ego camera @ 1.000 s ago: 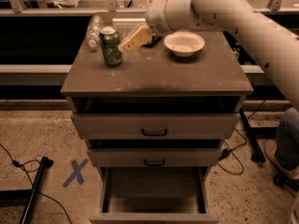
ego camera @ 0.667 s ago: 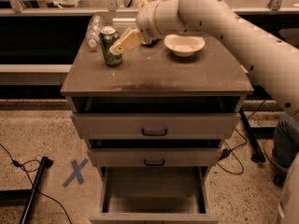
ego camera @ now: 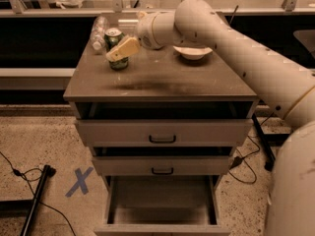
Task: Place green can into bottom drawer
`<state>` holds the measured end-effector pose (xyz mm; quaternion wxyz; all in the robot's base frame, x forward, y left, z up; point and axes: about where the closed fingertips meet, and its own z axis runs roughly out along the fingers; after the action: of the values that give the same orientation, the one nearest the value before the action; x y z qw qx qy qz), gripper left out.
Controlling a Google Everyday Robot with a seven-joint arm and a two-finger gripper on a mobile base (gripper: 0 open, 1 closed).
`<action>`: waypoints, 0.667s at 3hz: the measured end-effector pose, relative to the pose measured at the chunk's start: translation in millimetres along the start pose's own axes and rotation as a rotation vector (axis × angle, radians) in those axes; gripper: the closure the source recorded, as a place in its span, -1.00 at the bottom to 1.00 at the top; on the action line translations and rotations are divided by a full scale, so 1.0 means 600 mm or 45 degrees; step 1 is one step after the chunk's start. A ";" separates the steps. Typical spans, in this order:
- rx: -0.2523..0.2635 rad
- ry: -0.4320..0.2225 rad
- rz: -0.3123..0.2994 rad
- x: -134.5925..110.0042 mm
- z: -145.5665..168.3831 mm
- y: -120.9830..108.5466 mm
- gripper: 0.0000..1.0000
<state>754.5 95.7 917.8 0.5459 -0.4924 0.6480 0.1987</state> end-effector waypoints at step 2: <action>-0.036 -0.026 0.091 0.010 0.042 0.010 -1.00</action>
Offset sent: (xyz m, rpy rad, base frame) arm 0.0126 0.0239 -0.0211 0.0772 0.0876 0.0060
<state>762.7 115.5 902.5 0.5382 -0.4745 0.6567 0.2322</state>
